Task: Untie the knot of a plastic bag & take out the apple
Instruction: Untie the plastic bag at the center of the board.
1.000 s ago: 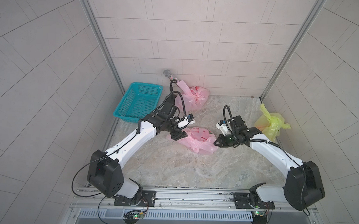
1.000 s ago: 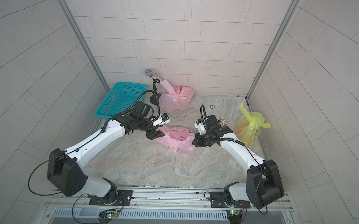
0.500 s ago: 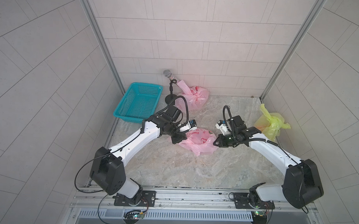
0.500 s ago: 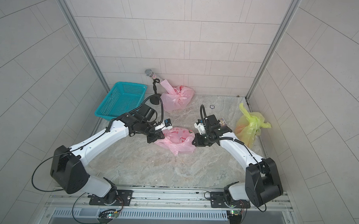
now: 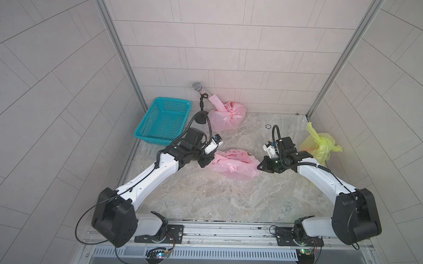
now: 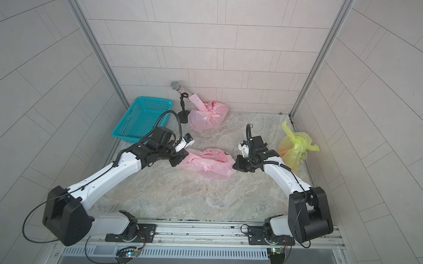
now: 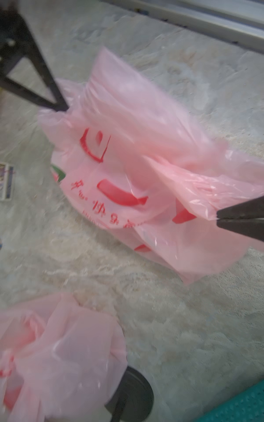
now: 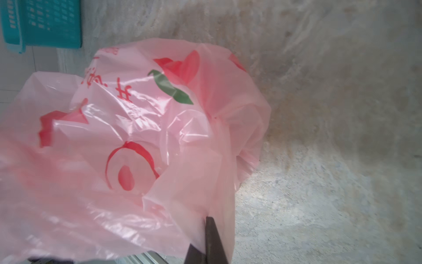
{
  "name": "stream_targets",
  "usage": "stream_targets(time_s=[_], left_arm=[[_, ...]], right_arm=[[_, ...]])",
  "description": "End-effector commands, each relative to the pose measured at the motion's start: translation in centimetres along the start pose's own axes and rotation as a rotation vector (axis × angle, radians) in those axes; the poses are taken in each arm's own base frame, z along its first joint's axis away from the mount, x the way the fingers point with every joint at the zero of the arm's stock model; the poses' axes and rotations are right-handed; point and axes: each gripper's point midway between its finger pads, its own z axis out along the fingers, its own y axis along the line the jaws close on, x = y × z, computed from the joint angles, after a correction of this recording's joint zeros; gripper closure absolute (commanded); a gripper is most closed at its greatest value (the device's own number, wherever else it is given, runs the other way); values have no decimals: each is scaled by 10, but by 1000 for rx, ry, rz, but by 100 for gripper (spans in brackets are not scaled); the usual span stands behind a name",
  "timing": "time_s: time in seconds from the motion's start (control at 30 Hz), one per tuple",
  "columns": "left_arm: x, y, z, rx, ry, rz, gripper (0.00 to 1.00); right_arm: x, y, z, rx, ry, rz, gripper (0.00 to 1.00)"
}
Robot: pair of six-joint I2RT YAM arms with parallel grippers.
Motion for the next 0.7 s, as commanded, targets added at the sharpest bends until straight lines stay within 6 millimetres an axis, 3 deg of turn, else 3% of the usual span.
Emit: stream_targets(time_s=[0.0,0.07,0.1,0.17,0.27,0.33,0.47,0.53,0.67], left_arm=[[-48,34,-17,-140,-303,-163,100],[-61,43,-29,-178,-454,-237,100],[-67,44,-33,-182,-542,-257,100],[-74,44,-36,-162,-617,-292,100],[-80,34,-32,-93,-638,-284,100],[-81,33,-35,-95,-667,-294,100],[-81,31,-38,-87,-670,-289,100],[-80,31,-38,-86,-666,-290,100],[-85,28,-38,-71,-676,-286,100]], right_arm=[[3,-7,-3,30,-20,29,100],[2,-5,-5,27,-26,12,99],[0,-1,-9,25,-32,-10,93],[-4,9,-18,22,-56,-55,76],[-15,28,-40,14,-121,-119,44],[-22,41,-56,1,-173,-154,32],[-36,65,-88,-35,-296,-228,13],[-41,79,-96,-72,-319,-265,9],[-41,106,-85,-91,-285,-403,5]])
